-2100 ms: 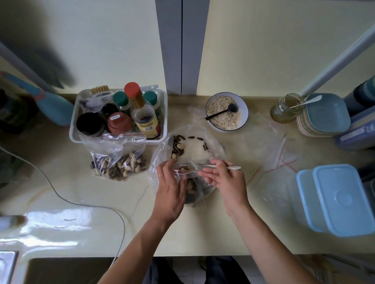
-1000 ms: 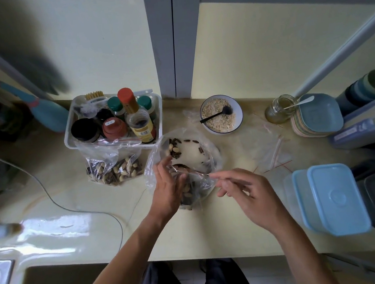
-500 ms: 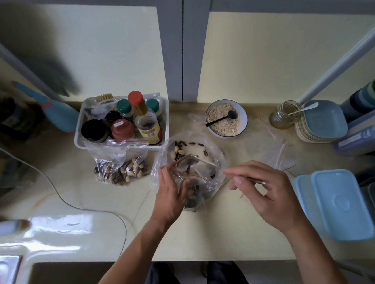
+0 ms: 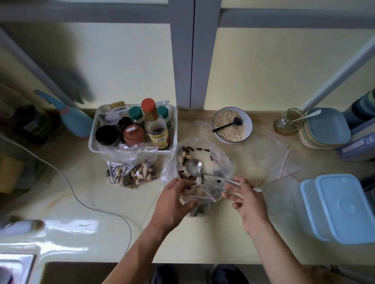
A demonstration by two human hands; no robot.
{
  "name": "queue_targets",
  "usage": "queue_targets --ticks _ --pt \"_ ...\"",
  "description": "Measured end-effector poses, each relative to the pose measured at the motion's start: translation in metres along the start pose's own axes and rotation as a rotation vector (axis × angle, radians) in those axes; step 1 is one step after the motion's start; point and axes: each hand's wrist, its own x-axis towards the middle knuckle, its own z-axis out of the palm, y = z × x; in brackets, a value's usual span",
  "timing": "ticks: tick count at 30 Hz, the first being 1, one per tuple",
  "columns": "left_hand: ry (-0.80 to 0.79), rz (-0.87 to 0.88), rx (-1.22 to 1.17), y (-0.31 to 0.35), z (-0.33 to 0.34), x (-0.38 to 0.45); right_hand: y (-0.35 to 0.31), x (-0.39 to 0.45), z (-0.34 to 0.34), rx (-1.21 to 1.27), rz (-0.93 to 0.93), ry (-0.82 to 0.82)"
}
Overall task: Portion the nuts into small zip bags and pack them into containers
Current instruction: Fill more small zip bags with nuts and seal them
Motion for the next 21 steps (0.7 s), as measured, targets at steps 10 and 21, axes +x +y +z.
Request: queue_targets --ticks 10,21 --pt "-0.045 0.001 -0.196 0.014 -0.025 -0.006 0.024 0.011 0.014 0.027 0.138 0.016" --pt "0.129 -0.162 -0.132 0.001 -0.014 -0.045 0.032 -0.005 0.009 -0.359 0.13 0.086"
